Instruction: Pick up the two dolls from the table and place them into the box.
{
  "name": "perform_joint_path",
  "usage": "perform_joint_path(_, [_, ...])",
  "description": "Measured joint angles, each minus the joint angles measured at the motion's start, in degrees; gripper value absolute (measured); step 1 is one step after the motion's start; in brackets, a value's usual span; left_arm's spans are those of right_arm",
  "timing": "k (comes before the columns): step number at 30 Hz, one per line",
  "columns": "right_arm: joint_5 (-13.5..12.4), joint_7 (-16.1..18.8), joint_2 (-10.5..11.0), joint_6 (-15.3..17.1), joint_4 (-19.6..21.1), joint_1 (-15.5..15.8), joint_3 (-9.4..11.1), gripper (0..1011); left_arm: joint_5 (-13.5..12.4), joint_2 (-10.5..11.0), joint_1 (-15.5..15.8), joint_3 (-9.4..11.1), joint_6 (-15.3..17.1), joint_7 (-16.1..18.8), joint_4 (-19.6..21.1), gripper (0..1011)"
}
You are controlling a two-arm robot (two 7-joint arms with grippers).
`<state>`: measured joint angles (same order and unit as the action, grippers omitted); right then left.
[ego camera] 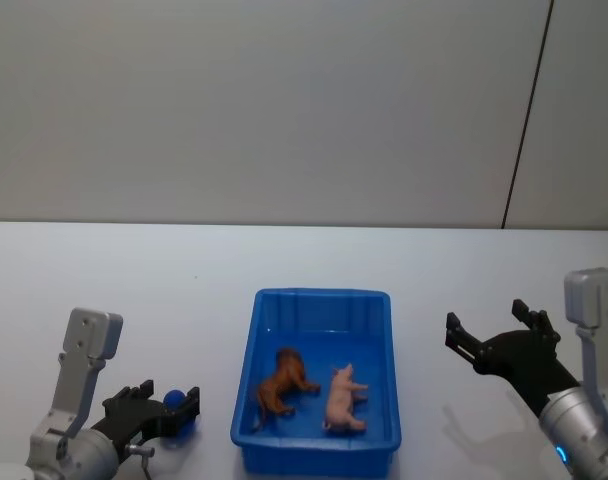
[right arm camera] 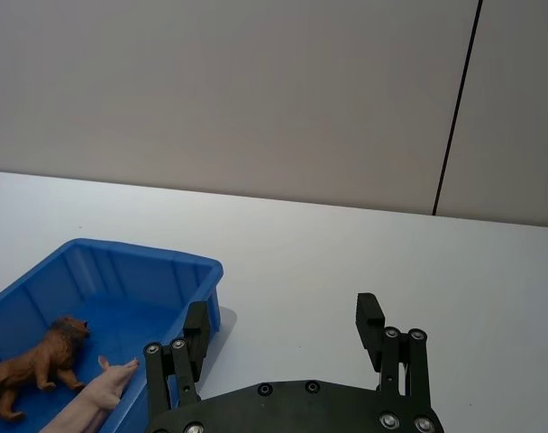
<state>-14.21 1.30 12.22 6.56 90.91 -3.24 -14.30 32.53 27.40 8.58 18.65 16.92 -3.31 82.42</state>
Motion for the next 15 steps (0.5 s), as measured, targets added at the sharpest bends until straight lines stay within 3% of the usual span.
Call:
perform_joint_path(3, [0.0, 0.0, 0.0, 0.0, 0.0, 0.0, 0.0, 1001, 0.13, -0.1, 0.04, -0.01, 0.32, 0.07, -0.04, 708])
perform_joint_path(15, [0.0, 0.0, 0.0, 0.0, 0.0, 0.0, 0.0, 1001, 0.49, -0.29, -0.26, -0.08, 1.42, 1.22, 0.75, 302])
